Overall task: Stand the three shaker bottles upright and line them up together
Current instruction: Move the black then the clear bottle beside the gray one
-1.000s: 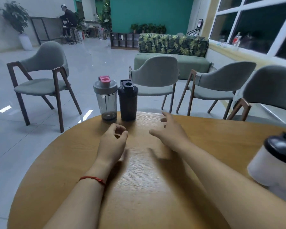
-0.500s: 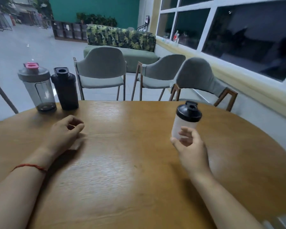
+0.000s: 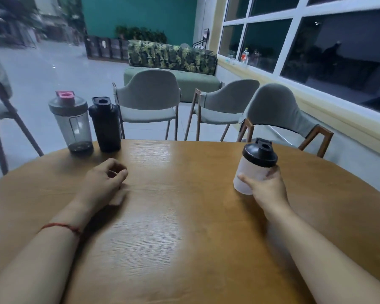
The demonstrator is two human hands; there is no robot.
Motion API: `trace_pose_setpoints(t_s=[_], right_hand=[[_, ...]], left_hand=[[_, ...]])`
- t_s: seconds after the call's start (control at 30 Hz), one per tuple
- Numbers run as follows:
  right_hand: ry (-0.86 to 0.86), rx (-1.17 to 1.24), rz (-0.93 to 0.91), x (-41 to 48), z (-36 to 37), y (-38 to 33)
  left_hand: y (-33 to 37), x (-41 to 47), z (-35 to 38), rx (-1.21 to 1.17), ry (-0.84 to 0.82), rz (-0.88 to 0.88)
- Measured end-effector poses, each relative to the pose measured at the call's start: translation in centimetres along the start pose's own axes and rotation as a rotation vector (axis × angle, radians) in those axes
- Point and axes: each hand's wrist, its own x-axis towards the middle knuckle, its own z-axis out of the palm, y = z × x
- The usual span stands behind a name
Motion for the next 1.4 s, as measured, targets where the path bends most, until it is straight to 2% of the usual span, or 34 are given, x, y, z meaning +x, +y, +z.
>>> trace_pose_setpoints(t_s=[0.3,0.63,0.97,1.4], right_hand=[[-0.294,0.103,-0.241,-1.3,15.9,-10.7],[-0.420,0.039,-0.225,-0.3,27.7,-16.2],[-0.463,-0.034,-0.178,0.3,32.8,-15.9],[-0.497,-0.019,-0.168,0.7,34.6,-14.3]], left_hand=[[-1.9,0.9,-0.8,-0.006,0.128,-0.065],[-2.3,1.2,-1.0,0.033,0.177,-0.156],[-2.4,1.3,-1.2,-0.020,0.171,-0.161],[-2.6,1.2,-0.9,0.027,0.136,-0.168]])
